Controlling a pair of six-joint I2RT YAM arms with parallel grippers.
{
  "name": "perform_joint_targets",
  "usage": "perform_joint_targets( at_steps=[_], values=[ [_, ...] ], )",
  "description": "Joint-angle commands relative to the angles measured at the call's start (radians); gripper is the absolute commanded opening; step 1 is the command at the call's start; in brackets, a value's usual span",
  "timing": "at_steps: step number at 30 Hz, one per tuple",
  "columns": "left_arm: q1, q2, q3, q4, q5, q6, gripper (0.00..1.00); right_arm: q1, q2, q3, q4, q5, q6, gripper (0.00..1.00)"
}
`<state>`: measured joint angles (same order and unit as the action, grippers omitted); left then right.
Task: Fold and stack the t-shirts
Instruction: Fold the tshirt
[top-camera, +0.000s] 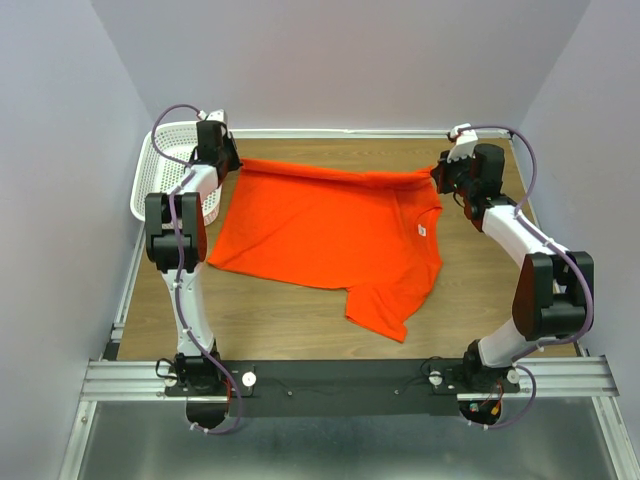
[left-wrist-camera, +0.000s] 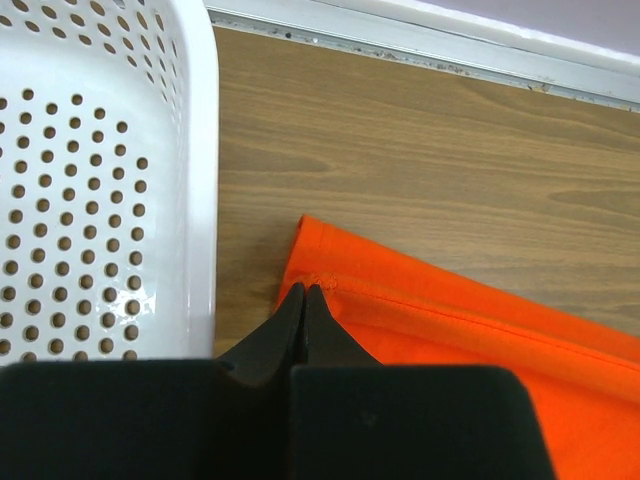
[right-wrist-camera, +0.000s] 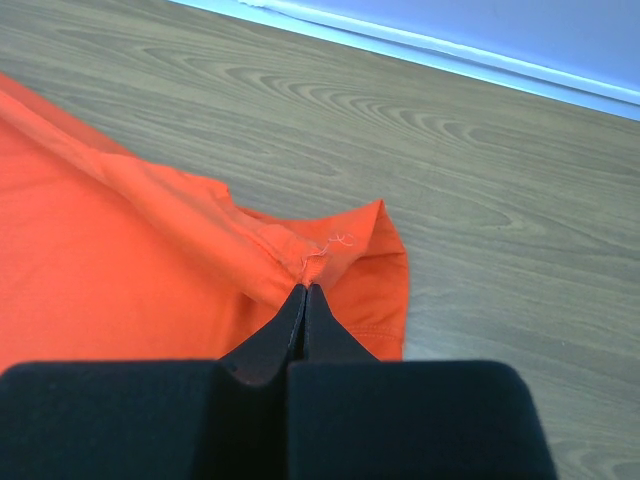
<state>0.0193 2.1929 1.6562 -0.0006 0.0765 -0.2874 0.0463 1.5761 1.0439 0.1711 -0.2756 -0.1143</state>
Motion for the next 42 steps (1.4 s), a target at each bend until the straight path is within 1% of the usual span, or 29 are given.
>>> perform_joint_targets(
  at_steps=[1, 19, 20, 21, 23, 24, 26, 27, 30, 36, 42],
  values=[
    [0.013, -0.053, -0.018, 0.031, 0.02, 0.021, 0.0, -0.01, -0.033, -0.008, 0.019, 0.01, -0.016, 0.01],
    [0.013, -0.104, -0.081, 0.036, 0.016, 0.03, 0.0, -0.014, -0.016, -0.016, 0.018, 0.0, -0.016, 0.01],
    [0.013, -0.108, -0.087, 0.037, 0.017, 0.028, 0.02, -0.016, -0.013, -0.016, 0.018, -0.002, -0.015, 0.01],
    [0.013, -0.114, -0.095, 0.037, 0.017, 0.031, 0.13, -0.016, -0.013, -0.016, 0.019, -0.004, -0.015, 0.01],
    [0.013, -0.143, -0.123, 0.045, 0.019, 0.031, 0.26, -0.014, -0.007, -0.016, 0.018, -0.007, -0.015, 0.01],
    [0.013, -0.154, -0.137, 0.053, 0.022, 0.03, 0.35, -0.016, -0.004, -0.015, 0.018, -0.01, -0.013, 0.01],
    [0.013, -0.196, -0.174, 0.08, 0.028, 0.03, 0.42, -0.016, 0.005, -0.013, 0.018, -0.019, -0.012, 0.0],
    [0.013, -0.223, -0.185, 0.096, 0.031, 0.027, 0.47, -0.016, 0.009, -0.015, 0.016, -0.022, -0.01, 0.01],
    [0.013, -0.265, -0.216, 0.125, 0.034, 0.019, 0.5, -0.014, 0.016, -0.015, 0.016, -0.03, -0.008, 0.0],
    [0.013, -0.358, -0.259, 0.172, 0.065, -0.009, 0.5, -0.016, 0.013, -0.03, 0.01, -0.046, -0.021, 0.0],
    [0.013, -0.364, -0.285, 0.16, 0.08, -0.03, 0.5, -0.016, -0.016, -0.062, 0.002, -0.097, -0.051, 0.0]
  ],
)
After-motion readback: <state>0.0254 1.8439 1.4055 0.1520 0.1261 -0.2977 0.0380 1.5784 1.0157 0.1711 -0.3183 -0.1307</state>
